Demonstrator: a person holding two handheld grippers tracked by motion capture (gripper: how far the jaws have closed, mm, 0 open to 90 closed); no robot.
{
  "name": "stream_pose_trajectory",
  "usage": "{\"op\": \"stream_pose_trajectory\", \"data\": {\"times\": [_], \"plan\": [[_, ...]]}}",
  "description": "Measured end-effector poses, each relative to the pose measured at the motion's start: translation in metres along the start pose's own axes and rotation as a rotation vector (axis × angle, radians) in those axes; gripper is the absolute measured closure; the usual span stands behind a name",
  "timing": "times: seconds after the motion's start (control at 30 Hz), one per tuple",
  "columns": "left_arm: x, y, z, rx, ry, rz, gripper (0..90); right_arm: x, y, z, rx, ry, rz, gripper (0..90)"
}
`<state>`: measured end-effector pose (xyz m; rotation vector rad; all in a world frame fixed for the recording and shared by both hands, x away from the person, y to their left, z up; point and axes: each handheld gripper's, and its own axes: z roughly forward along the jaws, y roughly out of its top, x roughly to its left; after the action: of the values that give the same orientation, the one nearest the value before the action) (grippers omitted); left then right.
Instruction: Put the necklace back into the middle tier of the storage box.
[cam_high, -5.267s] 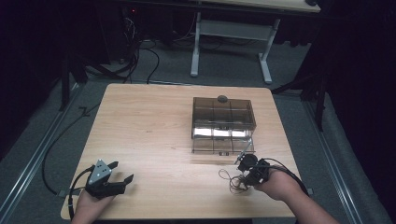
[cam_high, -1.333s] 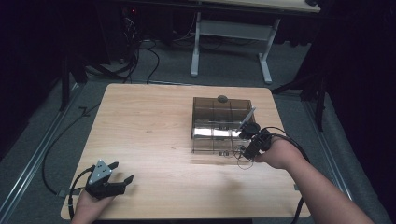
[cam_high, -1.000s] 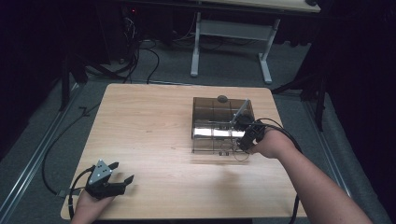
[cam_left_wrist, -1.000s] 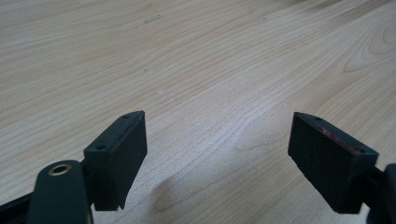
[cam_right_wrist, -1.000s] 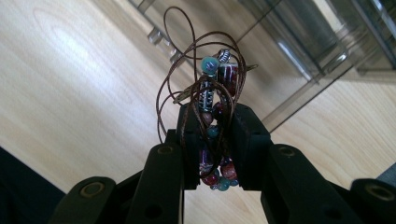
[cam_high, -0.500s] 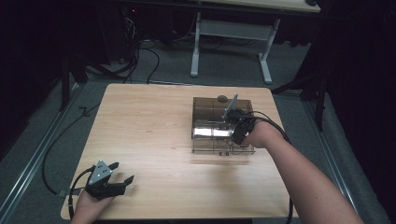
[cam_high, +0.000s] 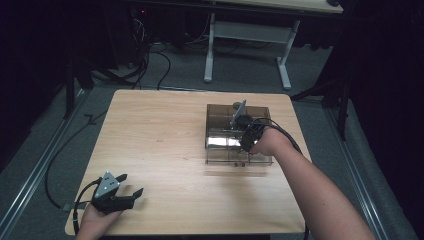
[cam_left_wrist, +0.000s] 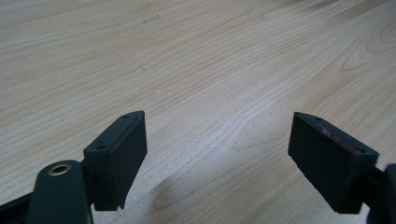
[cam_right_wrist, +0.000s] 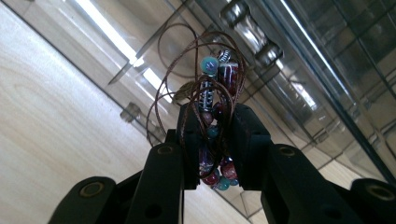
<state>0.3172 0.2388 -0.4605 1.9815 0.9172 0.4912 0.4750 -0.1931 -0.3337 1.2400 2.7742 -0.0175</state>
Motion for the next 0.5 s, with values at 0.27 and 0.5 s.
{"op": "stream_pose_trajectory", "data": {"times": [0.27, 0.5], "plan": [[0.000, 0.000, 0.000, 0.001, 0.000, 0.000, 20.1, 0.006, 0.002, 0.009, -0.035, 0.003, -0.002, 75.1], [0.000, 0.000, 0.000, 0.003, -0.001, -0.001, 20.1, 0.014, -0.001, 0.026, -0.039, 0.028, -0.007, 75.1]]}}
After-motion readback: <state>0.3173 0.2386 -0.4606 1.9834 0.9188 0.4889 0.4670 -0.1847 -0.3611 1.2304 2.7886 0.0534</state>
